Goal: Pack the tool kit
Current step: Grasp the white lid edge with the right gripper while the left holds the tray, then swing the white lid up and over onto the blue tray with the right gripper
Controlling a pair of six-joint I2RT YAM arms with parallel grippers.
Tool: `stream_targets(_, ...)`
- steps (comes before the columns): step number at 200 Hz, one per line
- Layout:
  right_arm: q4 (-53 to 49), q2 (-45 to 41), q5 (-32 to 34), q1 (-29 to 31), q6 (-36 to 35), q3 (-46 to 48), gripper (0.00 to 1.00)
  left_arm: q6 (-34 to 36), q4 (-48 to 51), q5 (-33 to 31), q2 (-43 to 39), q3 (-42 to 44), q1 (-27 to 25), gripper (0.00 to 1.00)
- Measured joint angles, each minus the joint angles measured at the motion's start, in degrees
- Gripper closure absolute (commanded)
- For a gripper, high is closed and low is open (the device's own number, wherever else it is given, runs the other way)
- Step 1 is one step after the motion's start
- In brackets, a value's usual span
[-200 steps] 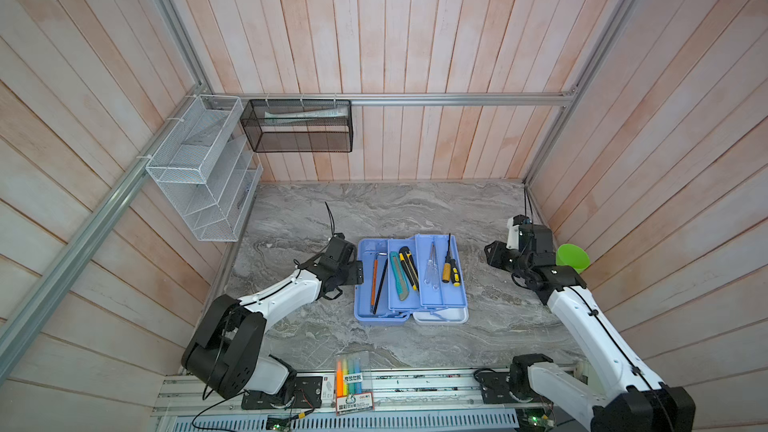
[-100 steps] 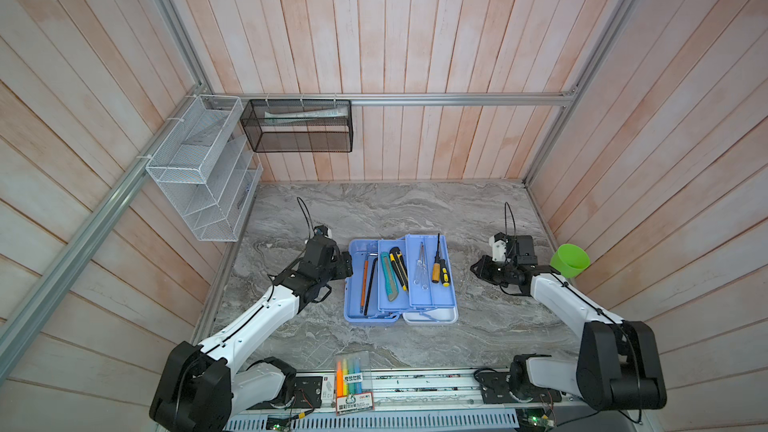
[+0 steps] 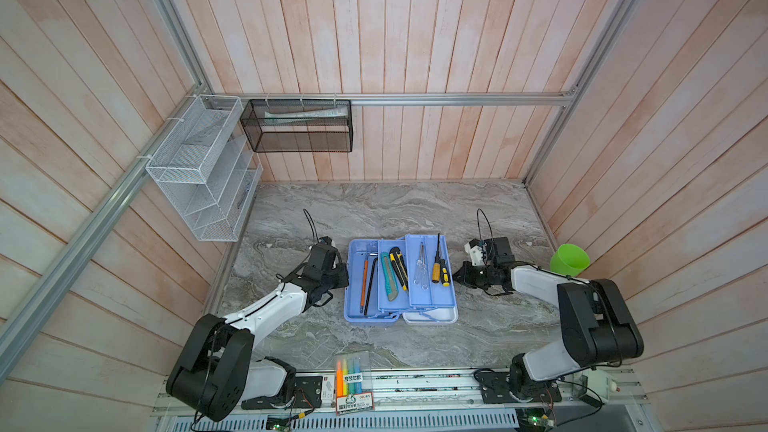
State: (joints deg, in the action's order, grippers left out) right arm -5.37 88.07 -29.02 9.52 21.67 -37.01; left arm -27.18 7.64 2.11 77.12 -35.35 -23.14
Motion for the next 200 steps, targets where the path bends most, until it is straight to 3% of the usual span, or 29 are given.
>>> stream_targets(37,1.6,0.3,-1.3,2.6,-1.5,-0.2,1.0,2.6,-1.7,2.8,4.4,0.0,0.2,0.96)
stream_targets(111,5.4,-0.2,-5.6,1.7,-1.8,0.6,1.0,4.9,-4.7,4.3,1.4,2.8,1.1,0.96)
stream_targets(200,6.9,-7.5,-9.5,1.1,2.1,4.1,1.0,5.6,-5.5,5.0,1.2,3.9,1.5,0.96)
